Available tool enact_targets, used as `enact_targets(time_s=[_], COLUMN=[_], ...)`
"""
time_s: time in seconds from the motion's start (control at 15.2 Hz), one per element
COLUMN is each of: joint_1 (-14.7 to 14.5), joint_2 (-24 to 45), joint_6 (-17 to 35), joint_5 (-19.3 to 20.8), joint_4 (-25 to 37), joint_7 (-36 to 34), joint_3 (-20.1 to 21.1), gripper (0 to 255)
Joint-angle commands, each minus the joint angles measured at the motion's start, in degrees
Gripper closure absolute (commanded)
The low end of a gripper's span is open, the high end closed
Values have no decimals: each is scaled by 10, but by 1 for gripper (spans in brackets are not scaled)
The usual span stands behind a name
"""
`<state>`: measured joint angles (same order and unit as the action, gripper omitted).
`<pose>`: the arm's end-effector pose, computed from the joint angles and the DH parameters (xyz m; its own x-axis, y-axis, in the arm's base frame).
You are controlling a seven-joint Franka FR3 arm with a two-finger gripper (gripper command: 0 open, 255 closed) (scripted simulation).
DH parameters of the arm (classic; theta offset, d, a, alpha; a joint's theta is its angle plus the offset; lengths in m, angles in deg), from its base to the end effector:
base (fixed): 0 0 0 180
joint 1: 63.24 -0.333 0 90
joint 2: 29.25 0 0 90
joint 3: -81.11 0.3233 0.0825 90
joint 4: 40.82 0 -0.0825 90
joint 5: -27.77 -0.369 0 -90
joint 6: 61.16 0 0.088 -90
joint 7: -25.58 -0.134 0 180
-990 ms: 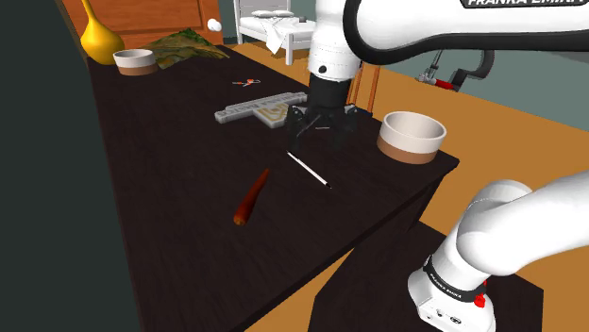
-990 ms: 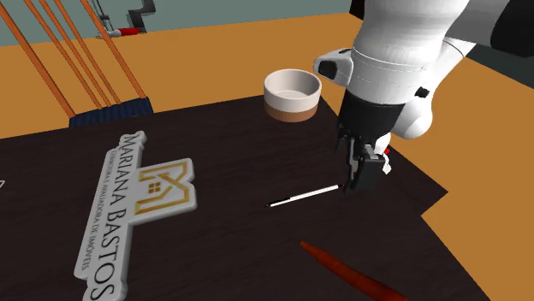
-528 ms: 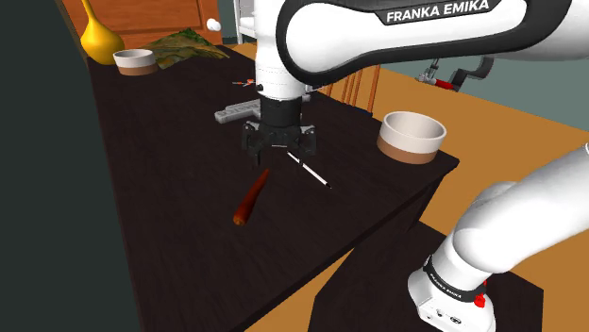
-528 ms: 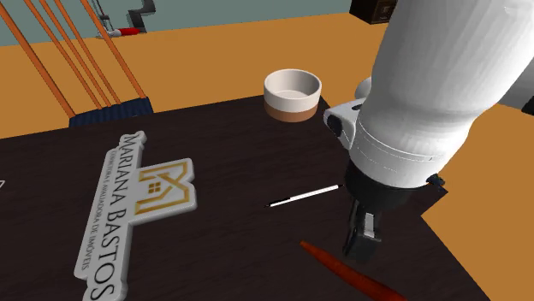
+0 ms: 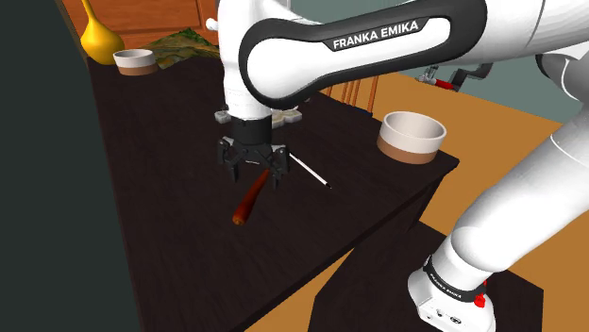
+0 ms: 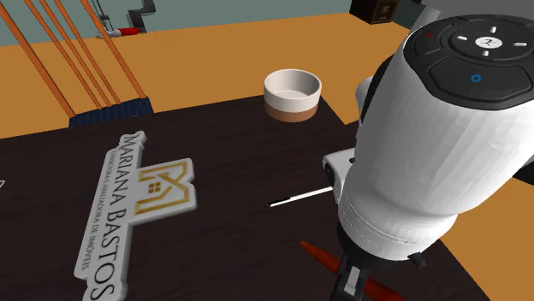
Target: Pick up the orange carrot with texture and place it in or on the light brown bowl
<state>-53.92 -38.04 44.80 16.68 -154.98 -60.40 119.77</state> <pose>0.4247 0.2765 0.4963 0.4943 -0.8646 -0.0905 -0.8673 -0.4976 0.0164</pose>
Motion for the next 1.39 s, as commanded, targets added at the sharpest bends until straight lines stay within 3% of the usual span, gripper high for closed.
enact_targets(time_s=[0.0,0.13,0.66,0.73,1.32], joint_1=[-1,-2,-2,-2,-2], joint_2=[4,8,8,8,8], joint_6=[16,36,36,36,36], joint_5=[1,2,2,2,2], joint_4=[-12,-29,-28,-28,-29], joint_7=[-2,-3,-3,-3,-3], joint_3=[2,5,5,5,5], gripper=[0,0,0,255,255])
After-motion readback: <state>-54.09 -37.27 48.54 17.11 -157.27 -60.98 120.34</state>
